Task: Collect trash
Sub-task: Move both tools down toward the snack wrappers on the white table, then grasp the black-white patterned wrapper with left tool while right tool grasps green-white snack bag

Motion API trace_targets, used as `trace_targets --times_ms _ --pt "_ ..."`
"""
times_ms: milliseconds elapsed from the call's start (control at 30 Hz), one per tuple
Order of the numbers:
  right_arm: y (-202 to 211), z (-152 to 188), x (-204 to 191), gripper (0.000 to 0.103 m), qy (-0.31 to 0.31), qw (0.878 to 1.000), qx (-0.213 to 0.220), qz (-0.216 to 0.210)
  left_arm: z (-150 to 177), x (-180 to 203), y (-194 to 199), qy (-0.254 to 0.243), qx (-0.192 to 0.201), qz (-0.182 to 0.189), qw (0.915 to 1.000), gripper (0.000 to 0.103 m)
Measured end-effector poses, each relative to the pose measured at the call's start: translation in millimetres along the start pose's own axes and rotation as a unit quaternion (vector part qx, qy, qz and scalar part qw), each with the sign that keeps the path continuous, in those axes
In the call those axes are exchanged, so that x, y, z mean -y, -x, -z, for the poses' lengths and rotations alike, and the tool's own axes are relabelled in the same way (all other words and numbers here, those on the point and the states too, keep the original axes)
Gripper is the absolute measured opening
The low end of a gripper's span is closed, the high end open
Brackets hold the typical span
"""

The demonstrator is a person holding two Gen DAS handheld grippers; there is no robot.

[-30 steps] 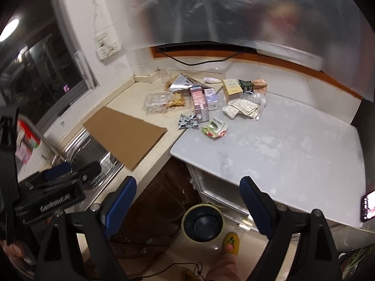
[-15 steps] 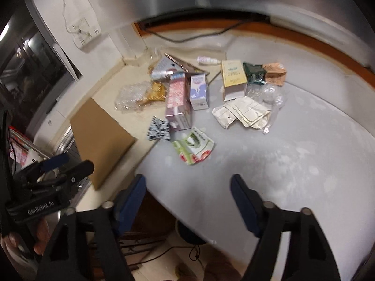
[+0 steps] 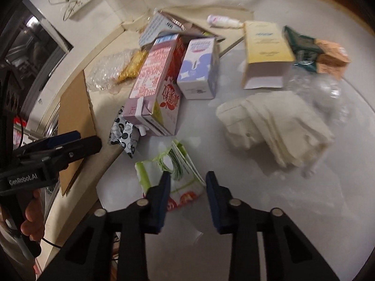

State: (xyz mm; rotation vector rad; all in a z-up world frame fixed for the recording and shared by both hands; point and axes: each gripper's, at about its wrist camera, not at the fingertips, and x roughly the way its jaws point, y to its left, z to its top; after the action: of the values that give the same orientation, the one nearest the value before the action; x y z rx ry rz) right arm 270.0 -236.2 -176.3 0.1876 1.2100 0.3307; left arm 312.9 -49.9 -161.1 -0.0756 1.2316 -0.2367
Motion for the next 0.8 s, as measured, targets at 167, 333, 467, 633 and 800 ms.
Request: trace_targets --times_ms 167,333,467,633,800 --pt "2 -4 -11 0.009 0.039 0.999 -0.001 -0.025 -8 10 -11 -0.013 -0.010 0.006 0.9998 0.083" --pt "15 1 -16 0.004 0.060 0.998 0.011 -0.034 -16 20 -24 -0.020 -0.028 0.010 0.9994 0.083" --pt "19 7 -14 0.004 0.058 0.997 0.008 -0.039 -16 27 -32 -0.020 -0.044 0.012 0.9988 0.083" --pt "22 15 -9 0.004 0.056 0.998 0.007 -0.042 -19 28 -43 0.010 -0.070 -0.001 0.9975 0.083" --pt "23 20 -5 0.004 0.047 0.998 0.004 -0.046 -25 38 -47 0.009 -0.057 -0.010 0.9983 0.076"
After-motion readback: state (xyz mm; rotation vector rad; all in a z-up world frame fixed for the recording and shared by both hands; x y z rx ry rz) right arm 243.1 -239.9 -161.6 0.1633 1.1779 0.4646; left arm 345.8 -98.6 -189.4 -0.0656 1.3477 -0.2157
